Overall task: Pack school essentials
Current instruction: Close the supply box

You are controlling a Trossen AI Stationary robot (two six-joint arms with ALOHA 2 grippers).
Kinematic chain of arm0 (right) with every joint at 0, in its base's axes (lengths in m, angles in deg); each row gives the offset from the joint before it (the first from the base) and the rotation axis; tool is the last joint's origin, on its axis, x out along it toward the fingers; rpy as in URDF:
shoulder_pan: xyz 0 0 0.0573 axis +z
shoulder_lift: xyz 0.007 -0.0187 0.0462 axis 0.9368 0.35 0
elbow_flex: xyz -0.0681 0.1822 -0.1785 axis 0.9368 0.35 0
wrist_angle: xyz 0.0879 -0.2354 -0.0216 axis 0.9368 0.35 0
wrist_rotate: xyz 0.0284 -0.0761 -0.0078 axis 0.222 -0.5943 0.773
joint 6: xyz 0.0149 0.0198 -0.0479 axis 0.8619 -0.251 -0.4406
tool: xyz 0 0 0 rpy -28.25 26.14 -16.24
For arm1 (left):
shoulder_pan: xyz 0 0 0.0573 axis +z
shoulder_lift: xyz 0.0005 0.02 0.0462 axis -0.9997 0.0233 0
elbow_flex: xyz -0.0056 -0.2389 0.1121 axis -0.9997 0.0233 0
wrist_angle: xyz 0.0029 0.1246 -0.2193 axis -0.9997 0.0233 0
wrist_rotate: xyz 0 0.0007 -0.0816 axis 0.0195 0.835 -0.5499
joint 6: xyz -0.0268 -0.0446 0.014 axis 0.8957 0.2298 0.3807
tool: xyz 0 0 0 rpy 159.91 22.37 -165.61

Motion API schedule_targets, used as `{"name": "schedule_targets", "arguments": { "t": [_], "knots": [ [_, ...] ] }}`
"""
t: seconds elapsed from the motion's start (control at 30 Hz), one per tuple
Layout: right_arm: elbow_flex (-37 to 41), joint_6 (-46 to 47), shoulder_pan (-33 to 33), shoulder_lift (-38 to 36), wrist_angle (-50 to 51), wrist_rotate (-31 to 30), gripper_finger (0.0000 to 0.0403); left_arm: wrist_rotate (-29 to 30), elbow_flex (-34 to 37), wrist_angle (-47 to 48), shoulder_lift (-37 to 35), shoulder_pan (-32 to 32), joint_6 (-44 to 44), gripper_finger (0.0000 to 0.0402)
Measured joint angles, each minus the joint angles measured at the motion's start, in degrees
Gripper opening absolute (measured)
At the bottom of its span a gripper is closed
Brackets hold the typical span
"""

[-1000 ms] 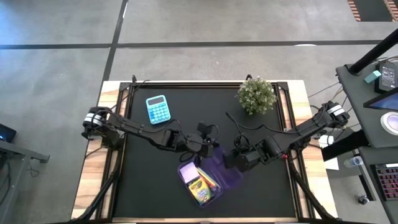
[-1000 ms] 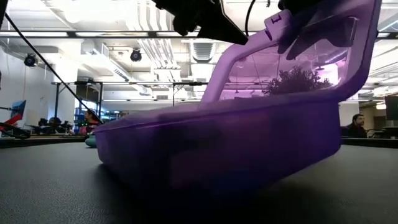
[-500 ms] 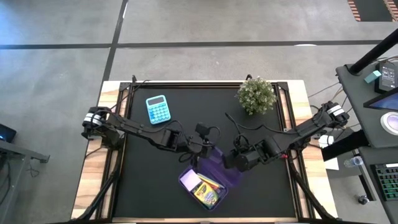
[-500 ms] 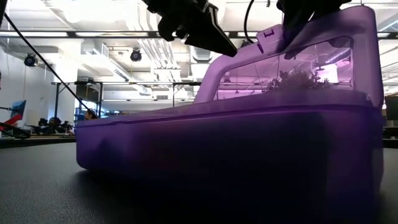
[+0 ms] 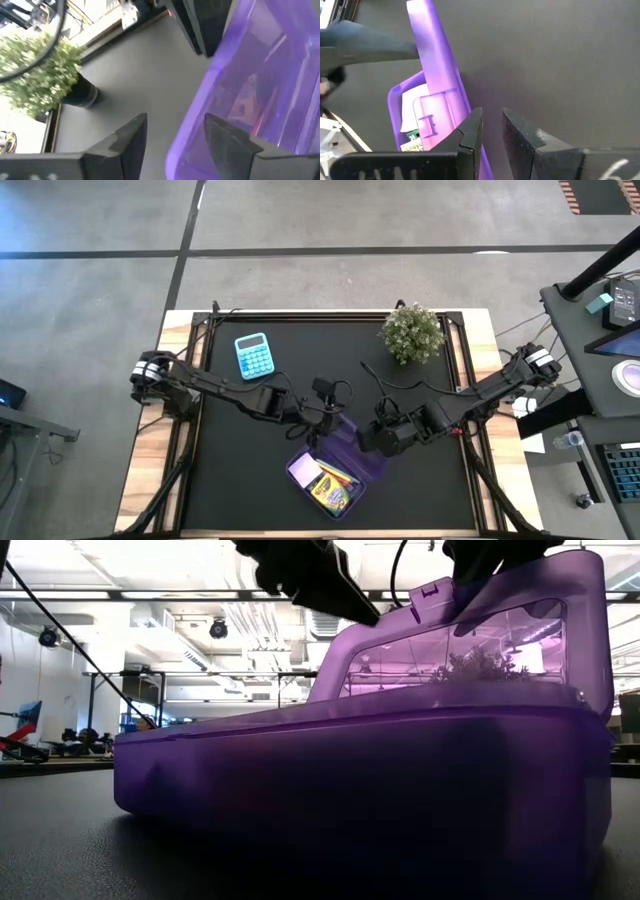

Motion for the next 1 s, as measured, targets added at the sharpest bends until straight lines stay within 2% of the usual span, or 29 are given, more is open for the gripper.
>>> {"name": "schedule_targets", "arguments": {
  "t": [0.13, 0.27, 0.5, 0.6, 0.87, 1.0],
  "knots": [
    [0.0, 0.0, 0.0, 0.0, -0.2, 0.0, 0.0063, -0.1, 0.0, 1.8, -3.0, -0.4, 1.5, 0.0192],
    [0.0, 0.0, 0.0, 0.0, -0.5, -0.1, 0.0063, -2.2, 0.0, 9.1, -6.9, -0.5, 7.2, 0.0194],
    [0.0, -0.7, 0.0, 0.0, -1.8, -0.1, 0.0063, -14.4, 2.0, 24.9, -12.5, -1.7, 33.6, 0.0194],
    [0.0, -1.5, 0.0, 0.0, -2.6, -0.1, 0.0063, -15.9, 4.2, 29.4, -12.8, -4.9, 43.1, 0.0194],
    [0.0, -2.5, 0.0, 0.0, -3.5, -0.1, 0.0063, -16.0, 12.2, 30.8, -10.3, -14.6, 61.0, 0.0194],
    [0.0, -3.8, 0.0, 0.0, -4.6, 0.2, 0.0063, -15.9, 15.1, 26.3, -8.1, -17.1, 65.8, 0.0194]
  ]
}}
